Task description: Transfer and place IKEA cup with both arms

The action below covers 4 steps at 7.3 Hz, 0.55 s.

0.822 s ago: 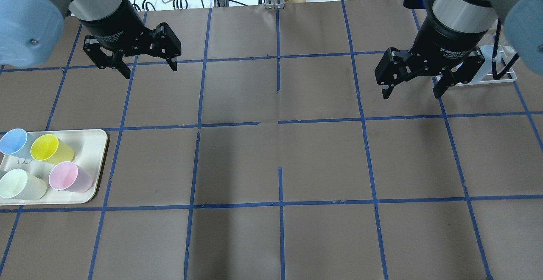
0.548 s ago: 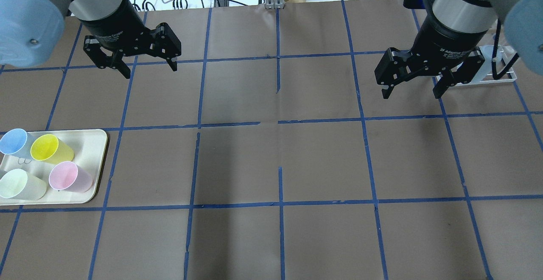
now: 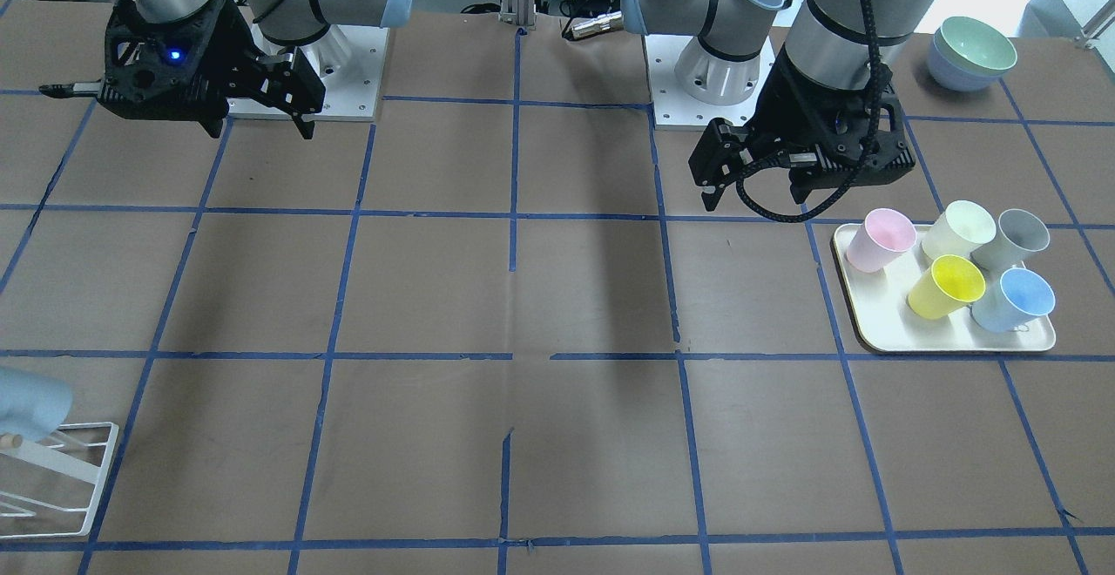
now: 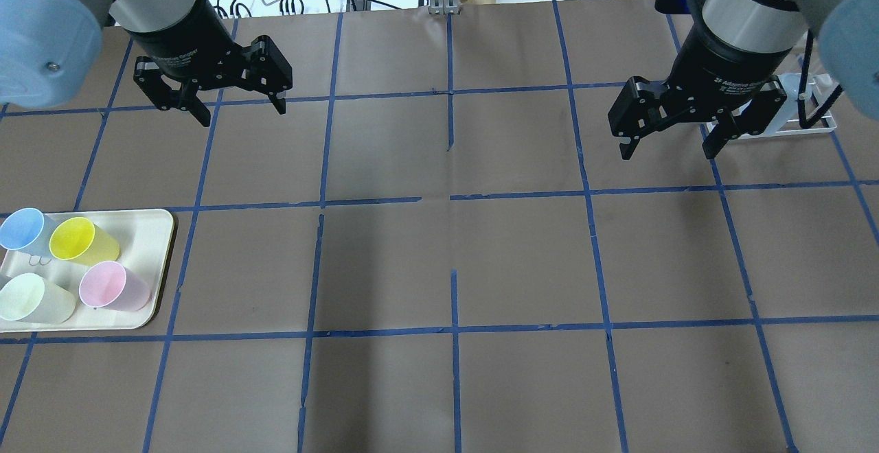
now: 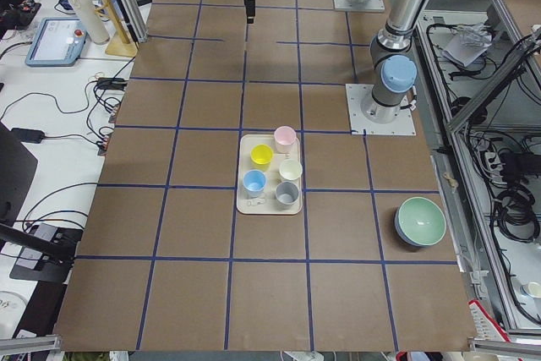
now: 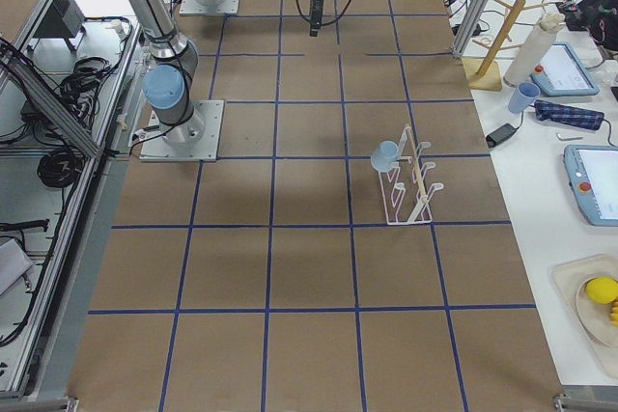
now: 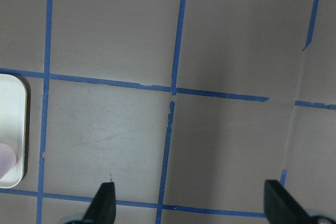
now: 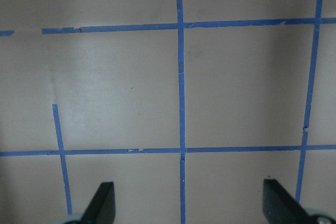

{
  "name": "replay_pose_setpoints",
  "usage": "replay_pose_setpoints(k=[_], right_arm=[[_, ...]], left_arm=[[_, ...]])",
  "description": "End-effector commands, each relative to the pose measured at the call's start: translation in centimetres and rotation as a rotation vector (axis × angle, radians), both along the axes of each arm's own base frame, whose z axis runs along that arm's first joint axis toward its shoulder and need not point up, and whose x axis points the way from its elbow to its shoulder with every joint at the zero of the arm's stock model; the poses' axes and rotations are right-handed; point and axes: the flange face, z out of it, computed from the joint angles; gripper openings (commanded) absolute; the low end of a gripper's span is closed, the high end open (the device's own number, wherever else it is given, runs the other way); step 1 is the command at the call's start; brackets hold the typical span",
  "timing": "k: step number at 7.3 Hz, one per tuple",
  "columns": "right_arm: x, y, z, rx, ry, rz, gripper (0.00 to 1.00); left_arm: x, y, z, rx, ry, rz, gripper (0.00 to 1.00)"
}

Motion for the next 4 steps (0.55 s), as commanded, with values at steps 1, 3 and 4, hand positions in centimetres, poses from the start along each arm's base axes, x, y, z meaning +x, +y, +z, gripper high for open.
replay_pose_setpoints(k=[1,3,4], right_arm=[[0.23,0.14,0.35,-0.01,0.004,0.005,1.0],[0.09,0.07,0.38,-0.013,0.004,0.003,1.0],[-0.19,-0.05,0.54,-0.017,0.004,-0.003,1.0]], left_arm=[[0.05,0.01,0.06,-0.001,0.0,0.0,1.0],[-0.03,0.03,0.06,-0.001,0.0,0.0,1.0],[-0.03,0.03,0.06,-0.001,0.0,0.0,1.0]])
